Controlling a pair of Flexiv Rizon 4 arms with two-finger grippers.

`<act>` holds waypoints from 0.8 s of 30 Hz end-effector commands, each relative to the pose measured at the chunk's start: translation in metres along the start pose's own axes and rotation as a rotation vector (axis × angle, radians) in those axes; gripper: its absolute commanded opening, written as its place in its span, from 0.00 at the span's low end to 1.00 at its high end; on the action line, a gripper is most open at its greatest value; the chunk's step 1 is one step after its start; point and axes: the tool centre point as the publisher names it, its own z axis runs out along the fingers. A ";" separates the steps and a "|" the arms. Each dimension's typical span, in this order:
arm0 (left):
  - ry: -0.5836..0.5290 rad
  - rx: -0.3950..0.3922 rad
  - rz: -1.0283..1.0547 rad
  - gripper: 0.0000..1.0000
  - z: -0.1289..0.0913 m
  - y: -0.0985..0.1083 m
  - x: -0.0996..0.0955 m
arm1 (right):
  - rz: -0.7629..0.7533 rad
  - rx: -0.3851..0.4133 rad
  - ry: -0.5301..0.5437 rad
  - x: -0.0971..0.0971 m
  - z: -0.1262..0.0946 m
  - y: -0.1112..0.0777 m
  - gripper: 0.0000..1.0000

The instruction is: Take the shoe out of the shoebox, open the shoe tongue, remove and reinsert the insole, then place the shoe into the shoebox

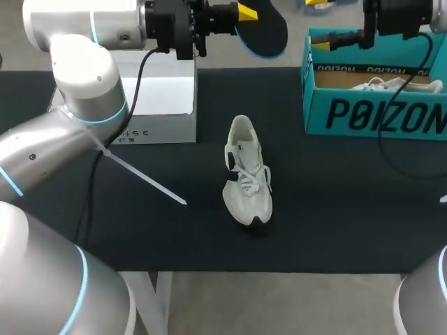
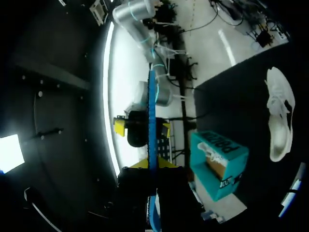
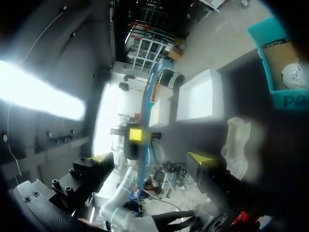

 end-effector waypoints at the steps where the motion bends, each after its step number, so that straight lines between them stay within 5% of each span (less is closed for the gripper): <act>1: -0.054 0.042 -0.023 0.00 0.008 0.001 0.002 | -0.003 0.005 0.012 -0.003 0.008 0.001 1.00; 9: 0.001 0.066 -0.084 0.00 0.012 -0.003 -0.002 | -0.013 0.015 0.025 -0.005 0.015 0.000 0.96; 15: -0.008 0.094 -0.102 0.00 0.019 -0.005 -0.001 | -0.017 0.018 0.034 -0.006 0.023 0.001 0.69; 20: -0.004 0.119 -0.105 0.00 0.026 -0.008 0.002 | -0.018 0.026 0.039 -0.003 0.028 0.002 0.70; 24: -0.006 0.130 -0.101 0.00 0.032 -0.008 0.003 | -0.015 0.035 0.039 -0.003 0.031 0.002 0.54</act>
